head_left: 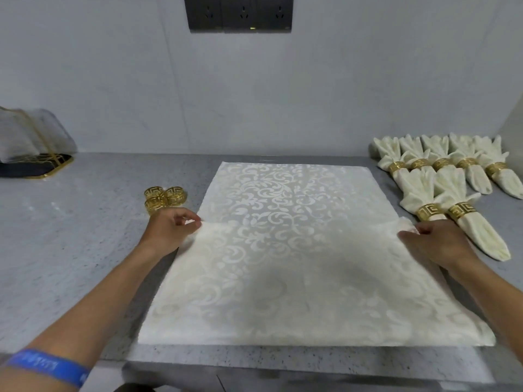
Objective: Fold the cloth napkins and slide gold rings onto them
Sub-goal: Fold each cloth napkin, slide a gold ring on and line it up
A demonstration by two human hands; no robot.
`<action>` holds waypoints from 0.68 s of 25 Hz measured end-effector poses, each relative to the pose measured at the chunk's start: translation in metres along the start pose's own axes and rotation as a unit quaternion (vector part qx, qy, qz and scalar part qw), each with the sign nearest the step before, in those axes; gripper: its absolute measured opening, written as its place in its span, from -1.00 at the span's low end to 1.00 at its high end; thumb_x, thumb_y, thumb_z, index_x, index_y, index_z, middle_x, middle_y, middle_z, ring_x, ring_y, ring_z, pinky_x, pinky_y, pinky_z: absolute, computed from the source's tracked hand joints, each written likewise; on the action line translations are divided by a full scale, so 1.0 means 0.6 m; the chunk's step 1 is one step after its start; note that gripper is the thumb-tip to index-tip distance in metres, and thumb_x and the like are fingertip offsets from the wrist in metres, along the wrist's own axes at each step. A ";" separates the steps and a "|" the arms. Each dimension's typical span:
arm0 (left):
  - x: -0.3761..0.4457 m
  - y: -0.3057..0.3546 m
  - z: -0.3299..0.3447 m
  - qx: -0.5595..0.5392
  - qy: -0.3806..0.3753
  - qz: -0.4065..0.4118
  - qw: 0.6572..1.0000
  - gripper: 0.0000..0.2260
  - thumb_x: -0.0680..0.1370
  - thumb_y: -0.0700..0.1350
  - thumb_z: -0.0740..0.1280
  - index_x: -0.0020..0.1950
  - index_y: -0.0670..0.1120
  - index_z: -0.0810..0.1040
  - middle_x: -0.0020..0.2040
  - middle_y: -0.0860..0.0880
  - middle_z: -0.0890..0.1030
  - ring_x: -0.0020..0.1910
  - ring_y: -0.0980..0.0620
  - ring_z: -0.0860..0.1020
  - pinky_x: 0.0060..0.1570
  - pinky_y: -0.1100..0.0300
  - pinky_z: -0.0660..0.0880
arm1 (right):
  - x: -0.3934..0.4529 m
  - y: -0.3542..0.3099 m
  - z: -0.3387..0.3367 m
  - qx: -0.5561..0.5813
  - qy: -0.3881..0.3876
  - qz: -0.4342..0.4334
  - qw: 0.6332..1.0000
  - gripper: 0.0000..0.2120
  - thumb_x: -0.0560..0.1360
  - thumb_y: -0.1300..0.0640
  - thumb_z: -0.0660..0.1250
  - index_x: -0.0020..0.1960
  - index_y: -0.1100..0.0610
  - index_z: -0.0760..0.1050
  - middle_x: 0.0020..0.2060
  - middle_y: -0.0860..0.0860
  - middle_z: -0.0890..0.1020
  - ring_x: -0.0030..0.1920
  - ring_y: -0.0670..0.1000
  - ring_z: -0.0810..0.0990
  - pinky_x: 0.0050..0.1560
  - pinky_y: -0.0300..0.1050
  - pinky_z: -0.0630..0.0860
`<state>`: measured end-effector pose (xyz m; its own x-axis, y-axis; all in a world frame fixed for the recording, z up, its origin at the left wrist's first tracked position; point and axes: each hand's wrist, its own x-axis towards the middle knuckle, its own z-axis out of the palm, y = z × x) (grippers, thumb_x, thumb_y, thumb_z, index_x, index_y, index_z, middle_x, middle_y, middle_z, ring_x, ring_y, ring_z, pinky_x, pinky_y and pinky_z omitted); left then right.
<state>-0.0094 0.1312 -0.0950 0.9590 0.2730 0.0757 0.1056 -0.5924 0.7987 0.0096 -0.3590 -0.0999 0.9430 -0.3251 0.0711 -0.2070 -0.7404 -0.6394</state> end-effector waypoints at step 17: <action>-0.031 0.010 -0.004 0.176 0.047 0.101 0.978 -0.86 0.57 -0.10 0.32 -0.10 -0.04 0.66 -0.08 -0.03 0.68 -0.07 -0.06 0.62 -0.14 0.18 0.48 | 0.000 -0.007 0.008 -0.037 0.024 0.001 0.999 -0.55 0.45 0.01 0.47 -0.45 0.20 0.38 -0.50 0.14 0.48 -0.39 0.16 0.45 -0.34 -0.01 0.27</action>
<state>-0.0274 0.1243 -0.0900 0.9430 0.1829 0.2782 0.0175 -0.8615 0.5074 0.0117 -0.3533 -0.1010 0.9296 -0.3527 0.1068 -0.2294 -0.7807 -0.5813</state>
